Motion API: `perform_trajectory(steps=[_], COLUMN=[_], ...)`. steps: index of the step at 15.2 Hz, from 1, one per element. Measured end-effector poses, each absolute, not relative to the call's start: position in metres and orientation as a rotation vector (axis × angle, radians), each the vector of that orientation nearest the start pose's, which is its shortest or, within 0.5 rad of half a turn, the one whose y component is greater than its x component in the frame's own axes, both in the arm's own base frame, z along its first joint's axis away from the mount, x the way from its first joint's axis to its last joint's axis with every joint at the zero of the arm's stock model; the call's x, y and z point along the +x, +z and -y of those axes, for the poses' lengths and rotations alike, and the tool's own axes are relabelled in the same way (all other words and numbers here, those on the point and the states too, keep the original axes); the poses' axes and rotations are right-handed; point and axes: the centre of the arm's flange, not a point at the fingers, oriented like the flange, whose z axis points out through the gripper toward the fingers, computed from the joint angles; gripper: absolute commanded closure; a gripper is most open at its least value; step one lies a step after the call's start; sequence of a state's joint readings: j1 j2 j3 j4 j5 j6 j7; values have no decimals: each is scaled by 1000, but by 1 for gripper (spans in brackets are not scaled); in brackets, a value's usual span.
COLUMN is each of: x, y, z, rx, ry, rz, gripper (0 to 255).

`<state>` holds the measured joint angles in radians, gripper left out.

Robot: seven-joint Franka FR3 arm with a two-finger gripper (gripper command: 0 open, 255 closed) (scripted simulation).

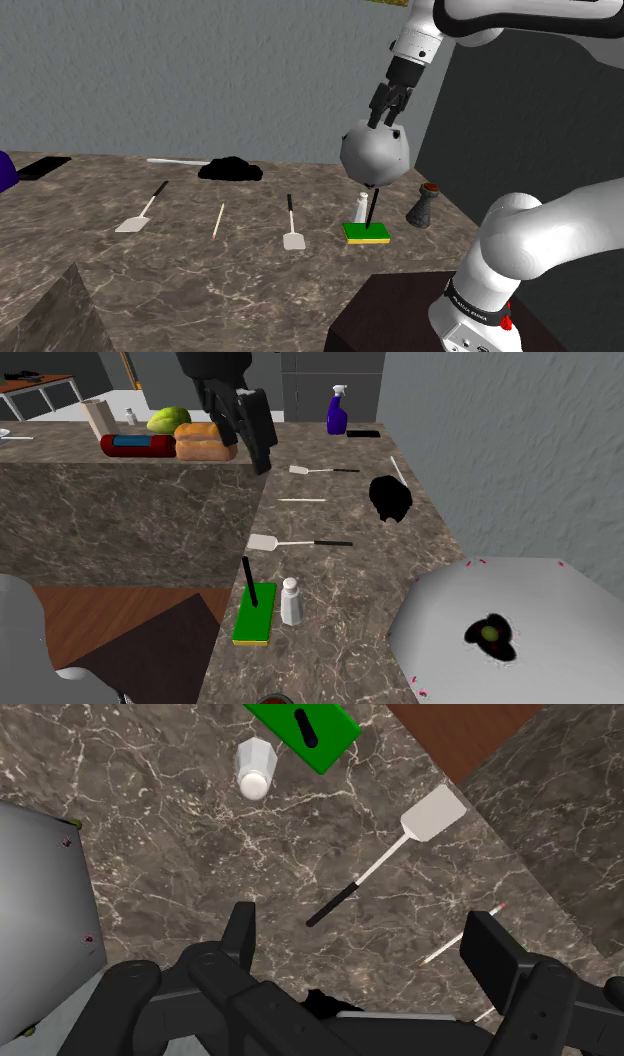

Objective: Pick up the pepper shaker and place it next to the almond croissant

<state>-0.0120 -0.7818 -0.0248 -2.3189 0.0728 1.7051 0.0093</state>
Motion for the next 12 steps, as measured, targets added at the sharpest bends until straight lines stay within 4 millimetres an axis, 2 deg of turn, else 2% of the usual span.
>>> perform_trajectory(steps=[3, 12], x=[328, 357], y=[609, 494], z=[8, 15], rx=[-3055, -3151], ry=[-242, -129], rz=[-76, -136], gripper=[0, 0])
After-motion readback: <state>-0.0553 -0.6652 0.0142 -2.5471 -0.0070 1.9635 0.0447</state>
